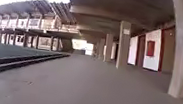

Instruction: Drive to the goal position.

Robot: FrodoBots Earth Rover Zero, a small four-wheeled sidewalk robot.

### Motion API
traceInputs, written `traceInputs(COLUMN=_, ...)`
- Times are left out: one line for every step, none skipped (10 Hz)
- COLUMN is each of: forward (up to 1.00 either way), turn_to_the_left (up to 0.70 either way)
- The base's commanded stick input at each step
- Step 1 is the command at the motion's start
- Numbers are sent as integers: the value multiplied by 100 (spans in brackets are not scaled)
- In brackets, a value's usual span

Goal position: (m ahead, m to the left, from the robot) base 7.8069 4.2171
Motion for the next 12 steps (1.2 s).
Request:
traceInputs(forward=70, turn_to_the_left=0)
traceInputs(forward=70, turn_to_the_left=0)
traceInputs(forward=70, turn_to_the_left=0)
traceInputs(forward=70, turn_to_the_left=0)
traceInputs(forward=70, turn_to_the_left=0)
traceInputs(forward=70, turn_to_the_left=0)
traceInputs(forward=70, turn_to_the_left=0)
traceInputs(forward=70, turn_to_the_left=0)
traceInputs(forward=70, turn_to_the_left=17)
traceInputs(forward=70, turn_to_the_left=27)
traceInputs(forward=70, turn_to_the_left=31)
traceInputs(forward=70, turn_to_the_left=15)
